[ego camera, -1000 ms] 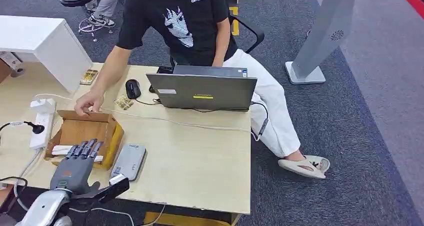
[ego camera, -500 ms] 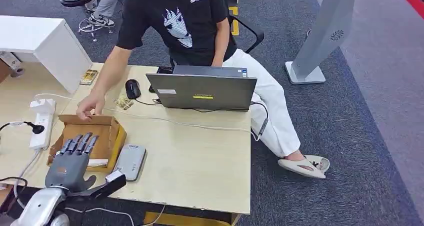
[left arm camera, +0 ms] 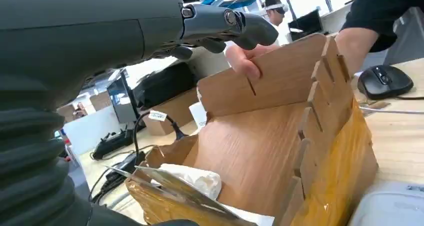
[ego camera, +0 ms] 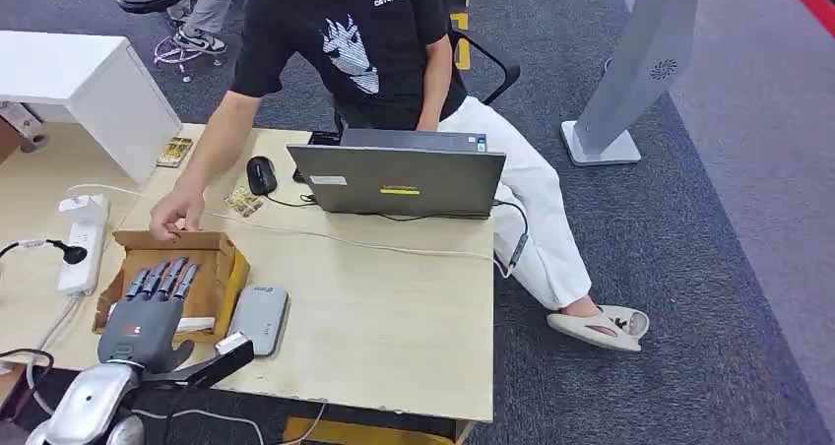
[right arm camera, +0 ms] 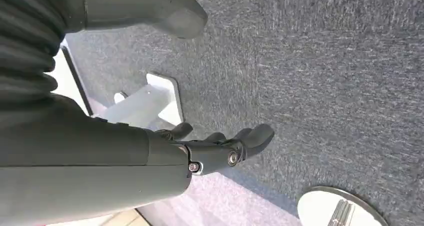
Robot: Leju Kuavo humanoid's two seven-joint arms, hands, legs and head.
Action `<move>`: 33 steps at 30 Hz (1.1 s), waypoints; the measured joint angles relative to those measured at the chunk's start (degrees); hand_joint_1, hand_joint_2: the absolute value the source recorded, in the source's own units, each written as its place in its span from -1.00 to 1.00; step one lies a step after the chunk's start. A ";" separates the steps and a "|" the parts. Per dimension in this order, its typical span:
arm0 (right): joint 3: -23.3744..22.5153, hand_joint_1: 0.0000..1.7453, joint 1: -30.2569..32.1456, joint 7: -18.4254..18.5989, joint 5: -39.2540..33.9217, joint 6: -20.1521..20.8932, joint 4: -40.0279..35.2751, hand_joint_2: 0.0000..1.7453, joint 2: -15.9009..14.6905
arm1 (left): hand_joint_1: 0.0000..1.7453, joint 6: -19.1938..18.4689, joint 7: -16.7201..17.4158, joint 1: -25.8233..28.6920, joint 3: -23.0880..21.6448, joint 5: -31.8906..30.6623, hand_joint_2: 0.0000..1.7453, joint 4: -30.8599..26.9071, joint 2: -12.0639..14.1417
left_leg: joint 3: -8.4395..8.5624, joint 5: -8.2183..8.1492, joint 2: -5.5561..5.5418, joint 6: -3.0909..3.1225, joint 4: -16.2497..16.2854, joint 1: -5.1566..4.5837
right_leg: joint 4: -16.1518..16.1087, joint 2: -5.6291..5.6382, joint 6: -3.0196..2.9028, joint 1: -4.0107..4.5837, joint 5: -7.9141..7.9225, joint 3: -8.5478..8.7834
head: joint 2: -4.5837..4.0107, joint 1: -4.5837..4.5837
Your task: Pass the card to the sensor for recognition and then transmit it.
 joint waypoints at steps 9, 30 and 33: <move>-1.27 -1.00 -0.77 -2.65 3.19 0.57 0.57 1.00 0.00 | 0.86 -2.25 -0.92 -0.83 -0.46 -0.04 1.00 2.40 -0.11 | 0.00 0.00 0.00 0.00 0.00 0.00 | 0.00 -0.01 0.00 0.00 0.00 0.02 | 0.00 0.02; -2.97 -1.00 -1.11 -3.52 5.07 1.31 1.20 1.00 0.00 | 1.00 -5.64 -0.90 -0.95 -0.85 -0.02 1.00 3.58 -0.09 | -0.01 -0.01 0.01 0.00 0.00 0.00 | 0.00 0.00 0.00 0.00 0.00 0.02 | 0.00 0.00; -3.13 -1.00 -1.16 -3.83 5.09 1.27 1.25 1.00 0.00 | 1.00 -5.07 -0.94 -0.97 -0.85 -0.04 1.00 3.58 -0.09 | 0.00 -0.01 0.01 0.00 0.00 0.00 | 0.00 0.00 0.00 0.00 0.00 0.02 | 0.00 0.00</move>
